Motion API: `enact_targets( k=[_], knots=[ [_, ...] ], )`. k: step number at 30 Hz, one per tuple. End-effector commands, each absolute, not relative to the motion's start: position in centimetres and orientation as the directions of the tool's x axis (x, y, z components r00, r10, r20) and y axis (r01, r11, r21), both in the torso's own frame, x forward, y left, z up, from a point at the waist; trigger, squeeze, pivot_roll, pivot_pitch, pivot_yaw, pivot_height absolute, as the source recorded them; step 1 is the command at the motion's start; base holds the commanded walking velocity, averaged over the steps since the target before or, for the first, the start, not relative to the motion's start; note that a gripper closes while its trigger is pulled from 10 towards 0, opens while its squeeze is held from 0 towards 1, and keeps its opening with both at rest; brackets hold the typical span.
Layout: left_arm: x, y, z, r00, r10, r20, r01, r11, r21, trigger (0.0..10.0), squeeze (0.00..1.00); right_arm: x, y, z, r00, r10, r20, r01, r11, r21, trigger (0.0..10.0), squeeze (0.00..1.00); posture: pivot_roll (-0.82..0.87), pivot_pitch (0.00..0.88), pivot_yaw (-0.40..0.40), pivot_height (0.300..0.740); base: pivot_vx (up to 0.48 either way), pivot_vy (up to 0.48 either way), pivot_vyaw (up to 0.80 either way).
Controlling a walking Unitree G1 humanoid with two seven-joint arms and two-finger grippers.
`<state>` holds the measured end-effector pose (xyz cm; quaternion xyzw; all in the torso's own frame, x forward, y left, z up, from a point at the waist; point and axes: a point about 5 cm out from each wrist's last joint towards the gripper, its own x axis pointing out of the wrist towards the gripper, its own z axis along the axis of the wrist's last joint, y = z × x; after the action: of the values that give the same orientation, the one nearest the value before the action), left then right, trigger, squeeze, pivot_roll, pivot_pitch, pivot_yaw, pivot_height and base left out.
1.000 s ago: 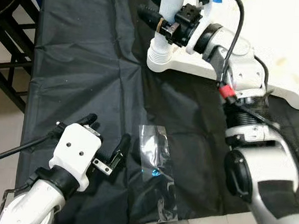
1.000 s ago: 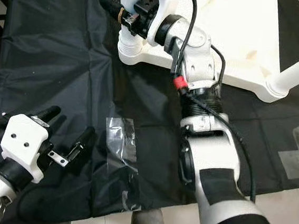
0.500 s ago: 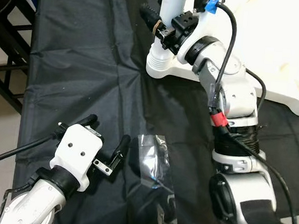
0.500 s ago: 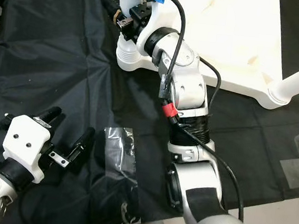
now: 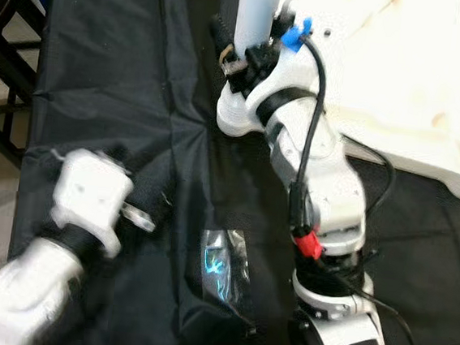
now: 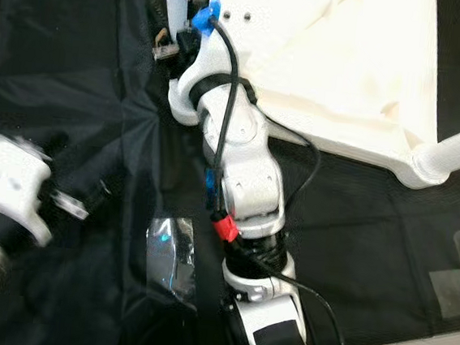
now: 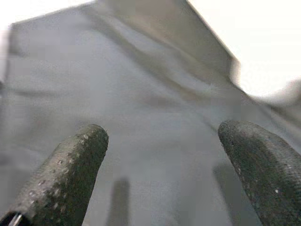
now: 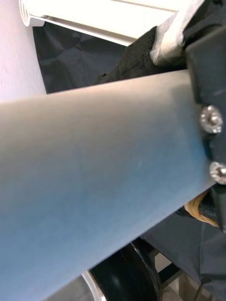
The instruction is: Building children table
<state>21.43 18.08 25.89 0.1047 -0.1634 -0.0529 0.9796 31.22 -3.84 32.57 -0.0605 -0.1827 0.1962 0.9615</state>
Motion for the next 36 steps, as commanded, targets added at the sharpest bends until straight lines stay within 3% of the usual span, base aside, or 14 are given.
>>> enact_targets(
  k=[1, 5, 10, 12, 14, 15, 16, 20, 23, 34, 36],
  knots=[
    [22.6, 19.9, 27.8, 0.925, -0.106, 0.365, 0.063, 0.990, 0.126, 10.0, 0.00, 33.0, -4.8, 24.8, 0.945, 0.320, -0.065, -0.326, 0.935, -0.138, 10.0, 0.00, -0.04, 0.422, -0.080, 0.740, 0.000, 0.000, 0.00],
    [23.2, 20.8, 29.6, 0.900, -0.093, 0.427, 0.072, 0.995, 0.065, 10.0, 0.00, 32.8, -4.7, 24.8, 0.947, 0.316, -0.062, -0.322, 0.937, -0.137, 10.0, 0.00, -0.04, 0.422, -0.080, 0.740, 0.000, 0.000, 0.00],
    [24.6, 20.7, 35.7, 0.770, -0.228, 0.595, 0.276, 0.961, 0.011, 10.0, 0.00, 32.8, -4.5, 24.8, 0.948, 0.314, -0.056, -0.319, 0.937, -0.140, 10.0, 0.00, -0.03, 0.382, -0.081, 0.740, 0.000, 0.000, 0.00],
    [24.6, 20.7, 35.7, 0.770, -0.228, 0.595, 0.276, 0.961, 0.011, 10.0, 0.00, 32.8, -4.5, 24.8, 0.948, 0.314, -0.056, -0.319, 0.937, -0.140, 10.0, 0.00, -0.03, 0.382, -0.081, 0.740, 0.000, 0.000, 0.00],
    [24.9, 19.6, 38.3, 0.685, -0.339, 0.645, 0.409, 0.911, 0.045, 10.0, 0.00, 32.8, -4.5, 24.8, 0.947, 0.317, -0.052, -0.321, 0.937, -0.140, 10.0, 0.00, -0.03, 0.369, -0.082, 0.740, 0.000, 0.000, 0.00],
    [24.9, 19.6, 38.3, 0.685, -0.339, 0.645, 0.409, 0.911, 0.045, 10.0, 0.00, 32.8, -4.5, 24.8, 0.947, 0.317, -0.052, -0.321, 0.937, -0.140, 10.0, 0.00, -0.03, 0.369, -0.082, 0.740, 0.000, 0.000, 0.00],
    [25.1, 18.6, 40.4, 0.607, -0.427, 0.670, 0.513, 0.855, 0.081, 10.0, 0.00, 32.8, -4.3, 24.9, 0.946, 0.321, -0.044, -0.324, 0.936, -0.139, 10.0, 0.00, -0.02, 0.365, -0.080, 0.740, 0.000, 0.000, 0.00],
    [25.3, 18.3, 40.9, 0.586, -0.451, 0.673, 0.540, 0.837, 0.090, 10.0, 0.00, 32.8, -4.2, 24.9, 0.946, 0.322, -0.041, -0.325, 0.936, -0.139, 10.0, 0.00, -0.02, 0.365, -0.080, 0.740, 0.000, 0.000, 0.00],
    [25.7, 17.0, 42.5, 0.489, -0.558, 0.671, 0.662, 0.738, 0.131, 10.0, 0.00, 32.8, -3.9, 24.8, 0.943, 0.330, -0.033, -0.331, 0.933, -0.139, 10.0, 0.00, -0.02, 0.348, -0.079, 0.740, 0.000, 0.000, 0.00],
    [26.8, 14.6, 43.8, 0.388, -0.697, 0.603, 0.765, 0.608, 0.210, 10.0, 0.00, 33.0, -3.8, 25.0, 0.942, 0.334, -0.017, -0.334, 0.933, -0.134, 10.0, 0.00, -0.01, 0.326, -0.074, 0.740, 0.000, 0.000, 0.00],
    [27.0, 13.4, 44.2, 0.331, -0.742, 0.583, 0.805, 0.544, 0.235, 10.0, 0.00, 33.1, -3.7, 25.2, 0.941, 0.337, -0.010, -0.335, 0.933, -0.133, 10.0, 0.00, -0.01, 0.321, -0.073, 0.740, 0.000, 0.000, 0.00]
  ],
)
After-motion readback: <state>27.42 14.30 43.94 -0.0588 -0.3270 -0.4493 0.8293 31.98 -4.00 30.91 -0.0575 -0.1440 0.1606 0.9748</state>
